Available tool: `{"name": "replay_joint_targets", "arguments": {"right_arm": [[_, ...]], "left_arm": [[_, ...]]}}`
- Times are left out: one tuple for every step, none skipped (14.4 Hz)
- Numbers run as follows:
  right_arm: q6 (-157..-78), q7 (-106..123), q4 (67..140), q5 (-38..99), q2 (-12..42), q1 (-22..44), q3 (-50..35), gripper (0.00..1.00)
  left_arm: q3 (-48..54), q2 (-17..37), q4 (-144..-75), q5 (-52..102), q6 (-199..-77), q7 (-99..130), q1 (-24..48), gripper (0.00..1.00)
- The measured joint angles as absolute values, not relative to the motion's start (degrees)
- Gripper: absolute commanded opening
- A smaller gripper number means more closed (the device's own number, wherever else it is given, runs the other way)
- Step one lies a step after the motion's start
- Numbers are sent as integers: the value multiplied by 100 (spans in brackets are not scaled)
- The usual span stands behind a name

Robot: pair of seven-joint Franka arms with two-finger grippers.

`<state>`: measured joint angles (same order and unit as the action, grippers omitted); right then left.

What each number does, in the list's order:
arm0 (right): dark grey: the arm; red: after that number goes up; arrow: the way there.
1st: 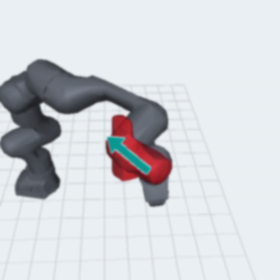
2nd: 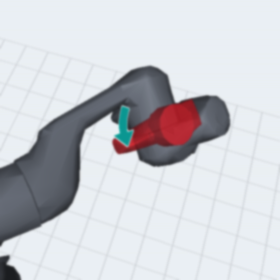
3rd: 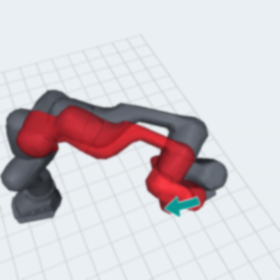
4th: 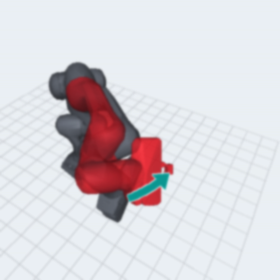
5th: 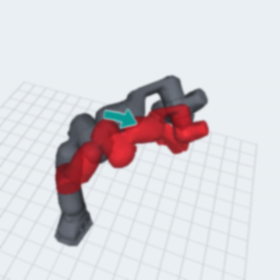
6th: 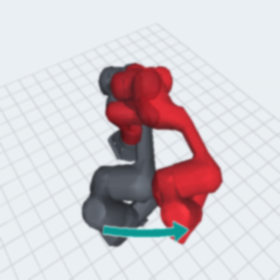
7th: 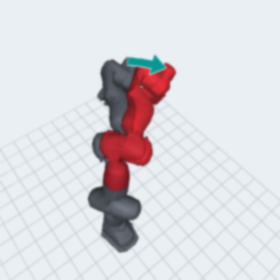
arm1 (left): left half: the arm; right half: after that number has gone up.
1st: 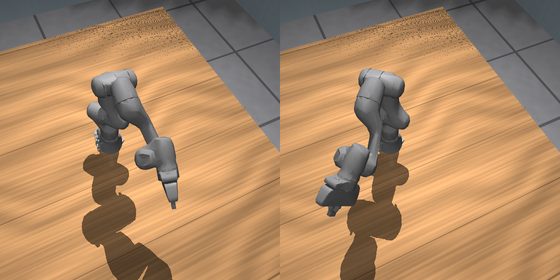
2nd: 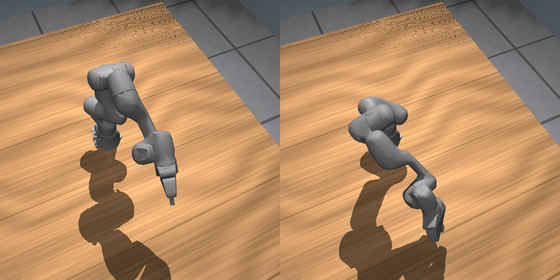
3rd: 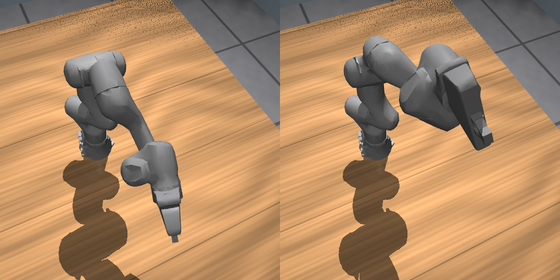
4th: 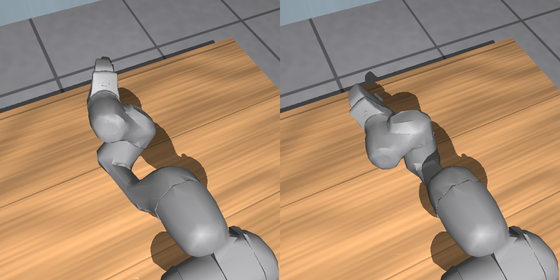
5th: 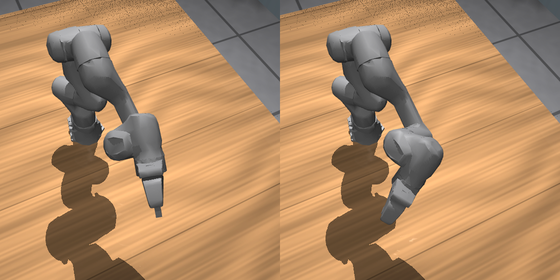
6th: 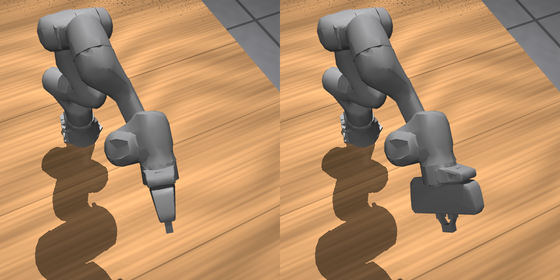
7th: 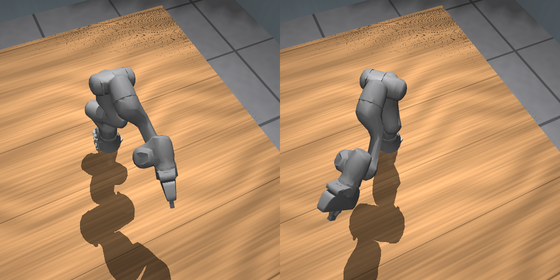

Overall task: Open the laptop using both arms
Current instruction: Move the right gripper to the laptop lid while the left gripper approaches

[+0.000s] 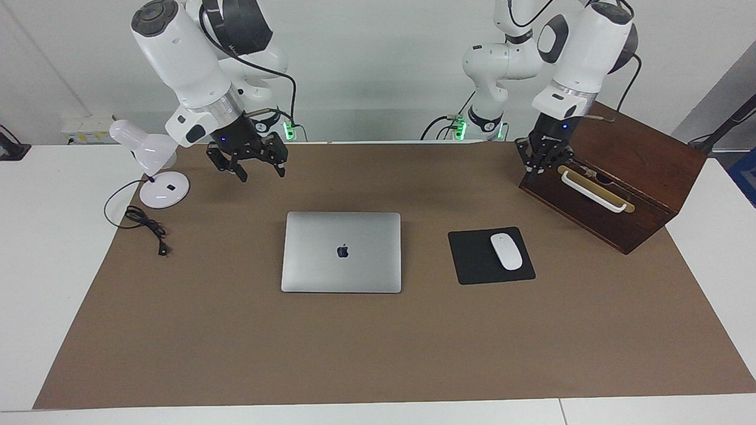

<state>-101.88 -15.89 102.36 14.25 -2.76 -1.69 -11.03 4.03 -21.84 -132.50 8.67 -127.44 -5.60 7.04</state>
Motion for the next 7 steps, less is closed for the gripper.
{"name": "replay_joint_targets", "arguments": {"right_arm": [[-10198,-2019,10270,1544,-291,-168,-1107,93],[-10215,-2467,10304,1681,-311,-168,-1115,93],[-10241,-2930,10340,1821,-335,-154,-1126,93],[-10300,-3390,10389,1959,-362,-105,-1129,93],[-10475,-3867,10485,2096,-406,-43,-1139,93],[-10702,-4258,10637,2243,-466,18,-1145,93],[-10944,-4571,10826,2411,-539,80,-1149,93]], "left_arm": [[403,-2388,-13649,871,-13076,-560,820,0],[402,-2552,-14007,874,-13419,-560,940,0],[402,-2676,-14335,878,-13760,-557,1073,0],[403,-2754,-14614,884,-14078,-549,1212,0],[402,-2796,-14857,890,-14398,-529,1363,0],[402,-2805,-15043,891,-14680,-507,1493,0],[401,-2803,-15200,892,-14959,-494,1615,0]]}}
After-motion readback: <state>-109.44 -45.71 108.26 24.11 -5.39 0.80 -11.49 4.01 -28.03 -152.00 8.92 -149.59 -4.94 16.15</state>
